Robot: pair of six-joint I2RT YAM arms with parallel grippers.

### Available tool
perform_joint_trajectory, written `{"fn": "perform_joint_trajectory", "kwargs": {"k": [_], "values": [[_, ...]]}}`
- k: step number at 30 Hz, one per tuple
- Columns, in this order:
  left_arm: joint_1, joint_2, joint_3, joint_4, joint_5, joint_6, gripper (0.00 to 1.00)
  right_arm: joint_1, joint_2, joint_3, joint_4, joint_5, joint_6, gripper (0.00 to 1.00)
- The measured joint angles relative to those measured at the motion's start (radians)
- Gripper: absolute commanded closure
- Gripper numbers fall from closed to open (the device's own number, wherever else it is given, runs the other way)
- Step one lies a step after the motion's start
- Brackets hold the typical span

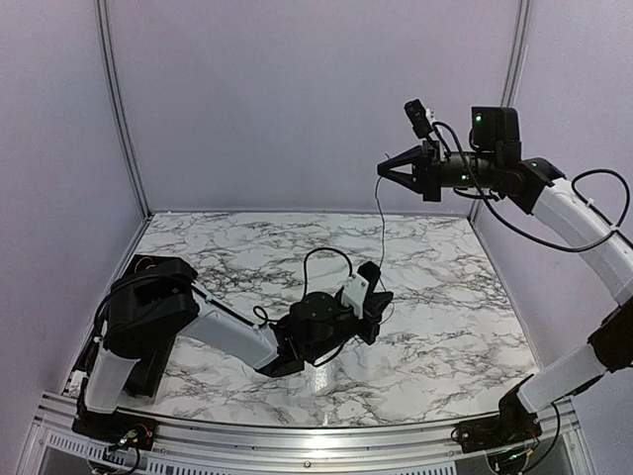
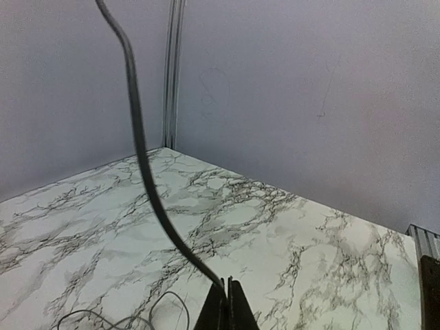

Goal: Untangle the cables

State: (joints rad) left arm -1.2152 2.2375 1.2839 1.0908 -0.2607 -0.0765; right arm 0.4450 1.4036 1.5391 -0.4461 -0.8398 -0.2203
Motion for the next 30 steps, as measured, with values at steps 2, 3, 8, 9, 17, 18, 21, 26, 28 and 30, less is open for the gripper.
{"fn": "perform_joint_trajectory", "kwargs": {"k": [2,3,8,9,17,18,21,26,28,30], "values": [[-0.002,-0.03,-0.052,-0.001,0.005,-0.003,1.0,-0.006,-0.003,-0.021,0.031,0.064,0.021,0.99],[-0.004,-0.056,-0.093,0.001,0.014,-0.002,1.0,-0.012,-0.004,-0.038,0.05,0.094,0.031,0.96],[-0.021,-0.274,-0.299,-0.018,0.04,-0.024,1.0,-0.035,0.013,-0.179,0.129,0.242,0.055,0.77],[-0.023,-0.335,-0.336,-0.024,0.041,-0.036,1.0,-0.036,0.035,-0.216,0.137,0.259,0.051,0.75],[-0.027,-0.767,-0.493,-0.302,-0.05,-0.148,1.0,-0.038,0.248,-0.357,0.156,0.245,0.046,0.69],[-0.027,-0.809,-0.496,-0.375,-0.081,-0.174,1.0,-0.039,0.254,-0.383,0.161,0.234,0.049,0.68],[-0.027,-0.942,-0.509,-0.611,-0.197,-0.263,1.0,-0.039,0.256,-0.416,0.163,0.188,0.051,0.68],[-0.027,-1.127,-0.521,-0.959,-0.381,-0.398,1.0,-0.039,0.273,-0.404,0.177,0.132,0.035,0.68],[-0.027,-1.213,-0.532,-1.094,-0.448,-0.464,1.0,-0.039,0.286,-0.402,0.176,0.117,0.027,0.68],[-0.027,-1.3,-0.544,-1.217,-0.512,-0.54,1.0,-0.039,0.297,-0.402,0.172,0.107,0.018,0.68]]}}
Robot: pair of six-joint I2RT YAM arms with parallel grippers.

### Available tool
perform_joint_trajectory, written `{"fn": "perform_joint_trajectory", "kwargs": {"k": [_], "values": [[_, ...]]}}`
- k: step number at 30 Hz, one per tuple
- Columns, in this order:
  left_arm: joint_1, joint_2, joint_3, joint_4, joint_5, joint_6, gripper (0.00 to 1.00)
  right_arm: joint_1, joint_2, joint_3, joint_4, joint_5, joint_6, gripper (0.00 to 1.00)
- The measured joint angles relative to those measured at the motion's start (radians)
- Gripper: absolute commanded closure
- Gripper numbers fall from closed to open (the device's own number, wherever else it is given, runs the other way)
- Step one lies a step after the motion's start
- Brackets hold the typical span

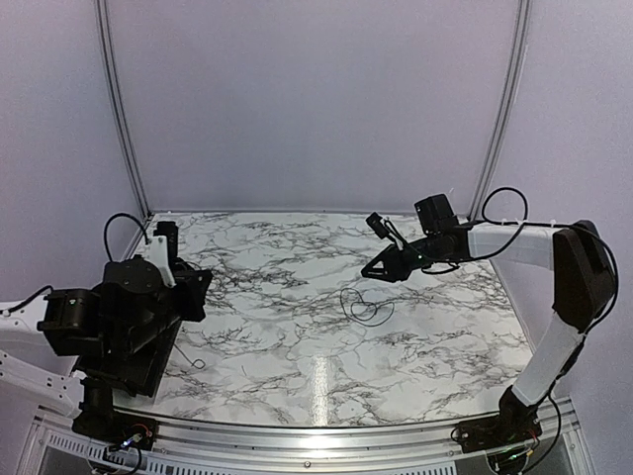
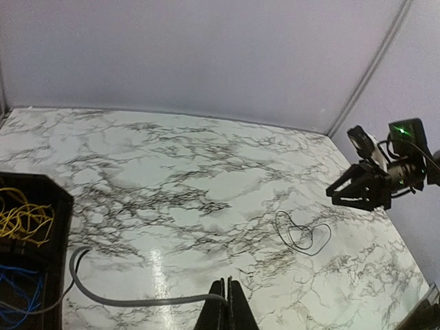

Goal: Untangle the cables

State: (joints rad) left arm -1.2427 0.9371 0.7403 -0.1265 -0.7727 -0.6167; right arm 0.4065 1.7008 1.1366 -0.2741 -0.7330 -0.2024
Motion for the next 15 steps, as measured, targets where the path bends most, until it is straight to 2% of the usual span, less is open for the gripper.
{"fn": "perform_joint_trajectory", "kwargs": {"k": [8,15], "values": [[0.0,-0.264,-0.053,-0.372,-0.167,-0.28,1.0,0.0,0.002,0.001,-0.017,-0.02,-0.032,0.68],[0.0,-0.352,-0.06,-0.586,-0.246,-0.445,1.0,0.0,0.002,0.008,-0.026,-0.033,-0.042,0.69]]}}
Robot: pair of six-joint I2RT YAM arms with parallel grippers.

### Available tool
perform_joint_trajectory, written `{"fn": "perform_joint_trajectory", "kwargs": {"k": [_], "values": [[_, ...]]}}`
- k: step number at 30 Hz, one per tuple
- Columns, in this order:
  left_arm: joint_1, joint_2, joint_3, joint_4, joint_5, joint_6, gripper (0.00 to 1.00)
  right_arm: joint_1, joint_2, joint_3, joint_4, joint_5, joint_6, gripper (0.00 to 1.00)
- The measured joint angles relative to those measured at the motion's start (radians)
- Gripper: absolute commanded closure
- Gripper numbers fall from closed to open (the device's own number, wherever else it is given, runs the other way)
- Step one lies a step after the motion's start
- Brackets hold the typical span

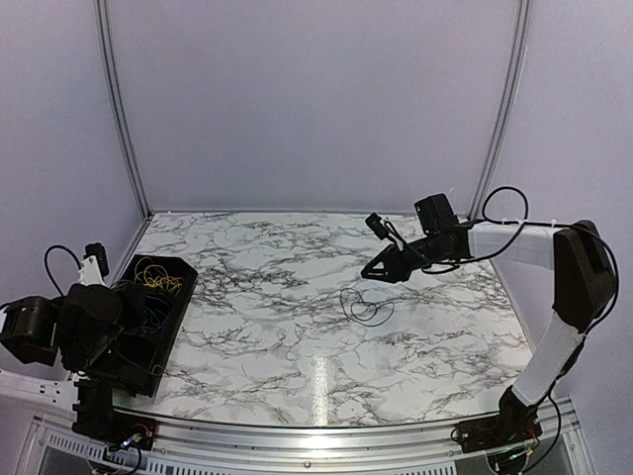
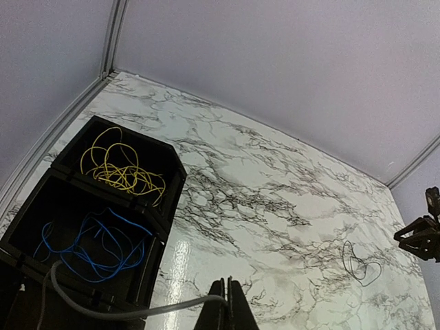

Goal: Untangle the cables

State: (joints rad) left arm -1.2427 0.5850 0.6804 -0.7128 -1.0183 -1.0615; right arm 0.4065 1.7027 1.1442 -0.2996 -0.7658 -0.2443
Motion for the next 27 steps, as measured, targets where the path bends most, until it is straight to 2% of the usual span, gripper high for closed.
{"fn": "perform_joint_trajectory", "kwargs": {"k": [7,15,20,27], "values": [[0.0,-0.013,-0.039,-0.077,-0.06,-0.073,1.0,0.0,0.0,0.0,-0.006,-0.012,-0.011,0.69],[0.0,-0.071,-0.092,-0.083,-0.122,-0.135,1.0,0.0,0.0,0.0,-0.008,-0.014,-0.019,0.69],[0.0,-0.057,-0.098,-0.011,-0.111,-0.042,1.0,0.0,0.0,0.005,-0.011,-0.015,-0.019,0.7],[0.002,0.073,-0.121,0.172,-0.048,0.079,1.0,0.0,0.005,0.005,-0.016,-0.016,-0.019,0.7]]}}
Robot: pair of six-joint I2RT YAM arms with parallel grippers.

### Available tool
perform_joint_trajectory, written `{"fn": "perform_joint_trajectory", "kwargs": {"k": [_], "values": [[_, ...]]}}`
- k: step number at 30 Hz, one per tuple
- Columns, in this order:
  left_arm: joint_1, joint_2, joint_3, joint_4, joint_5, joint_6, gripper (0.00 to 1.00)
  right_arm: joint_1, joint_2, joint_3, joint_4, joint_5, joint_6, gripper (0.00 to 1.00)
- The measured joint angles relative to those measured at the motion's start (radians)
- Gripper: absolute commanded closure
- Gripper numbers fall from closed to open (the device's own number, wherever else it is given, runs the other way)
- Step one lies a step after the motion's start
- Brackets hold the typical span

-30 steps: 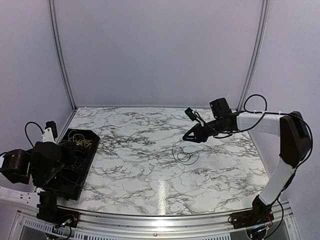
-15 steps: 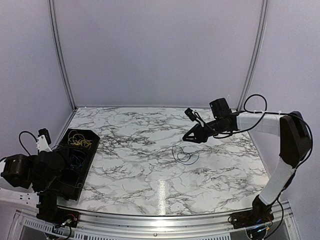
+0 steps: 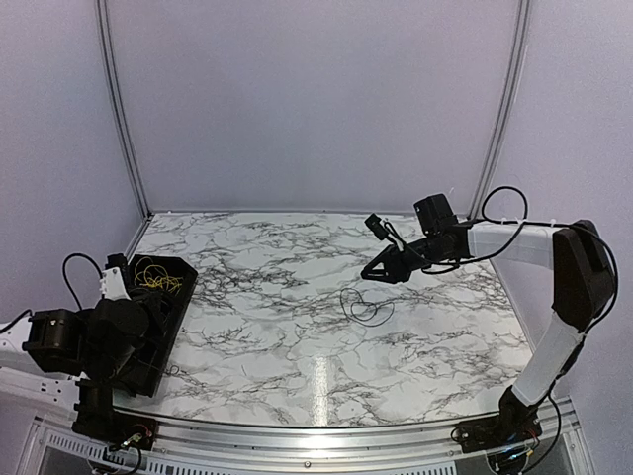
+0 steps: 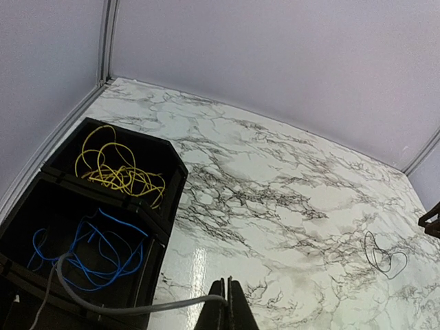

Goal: Untangle the cables

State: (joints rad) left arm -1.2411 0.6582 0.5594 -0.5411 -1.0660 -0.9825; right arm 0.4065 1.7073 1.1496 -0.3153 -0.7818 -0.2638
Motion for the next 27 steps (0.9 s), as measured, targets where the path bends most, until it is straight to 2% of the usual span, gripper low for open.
{"fn": "perform_joint_trajectory", "kwargs": {"k": [5,11,19,27], "values": [[0.021,-0.03,-0.108,0.121,0.07,0.019,1.0,0.0,0.004,0.0,-0.002,0.0,-0.001,0.7],[0.052,-0.15,-0.161,0.134,0.094,-0.003,1.0,0.0,0.015,0.018,-0.023,-0.008,-0.008,0.7],[0.072,-0.209,-0.155,-0.066,0.041,-0.188,1.0,0.0,0.021,0.019,-0.041,-0.014,-0.019,0.7],[0.094,-0.125,-0.143,-0.217,-0.043,-0.336,1.0,0.0,0.024,0.019,-0.045,-0.015,-0.021,0.7]]}}
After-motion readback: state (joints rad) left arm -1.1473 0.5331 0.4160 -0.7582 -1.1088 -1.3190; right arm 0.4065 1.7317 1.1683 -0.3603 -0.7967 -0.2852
